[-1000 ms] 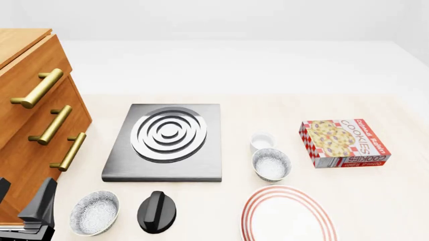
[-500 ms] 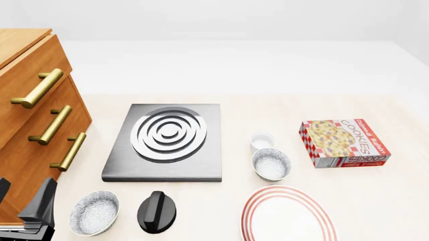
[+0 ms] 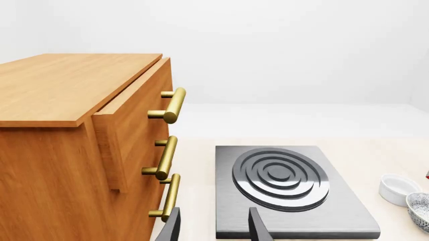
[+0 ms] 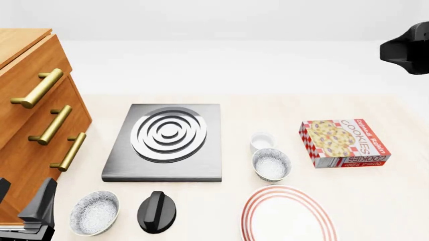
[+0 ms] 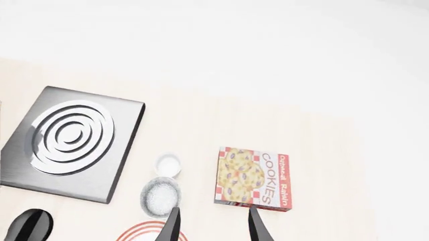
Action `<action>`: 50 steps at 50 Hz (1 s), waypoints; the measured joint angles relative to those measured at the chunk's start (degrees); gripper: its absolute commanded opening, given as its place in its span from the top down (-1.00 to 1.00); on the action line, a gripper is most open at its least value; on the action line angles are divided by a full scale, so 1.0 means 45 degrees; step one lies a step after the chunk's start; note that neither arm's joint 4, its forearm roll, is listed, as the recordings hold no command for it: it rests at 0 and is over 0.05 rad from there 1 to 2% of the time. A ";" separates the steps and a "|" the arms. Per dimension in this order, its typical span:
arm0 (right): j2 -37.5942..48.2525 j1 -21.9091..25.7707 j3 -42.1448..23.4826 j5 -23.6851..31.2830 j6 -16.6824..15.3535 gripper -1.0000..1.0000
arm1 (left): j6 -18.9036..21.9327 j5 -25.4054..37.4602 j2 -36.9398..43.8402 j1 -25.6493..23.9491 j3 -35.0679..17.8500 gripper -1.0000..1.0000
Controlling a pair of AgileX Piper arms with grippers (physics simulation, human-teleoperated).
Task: Pick the akita bowl between the plate and the ramekin and place it on the plate.
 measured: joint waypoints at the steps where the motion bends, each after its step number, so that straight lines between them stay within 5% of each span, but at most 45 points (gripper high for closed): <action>1: 0.0104 0.0015 0.0062 0.0037 0.0021 -1.00 | 0.0000 0.0000 0.0000 0.0000 0.0000 -1.00; 22: 0.2427 0.0668 0.1222 0.0111 0.1103 -1.00 | 0.0000 0.0000 0.0000 0.0000 0.0000 -1.00; 50: 0.5294 0.1077 0.3192 -0.2766 0.3141 -1.00 | 0.0000 0.0000 0.0000 0.0000 0.0000 -1.00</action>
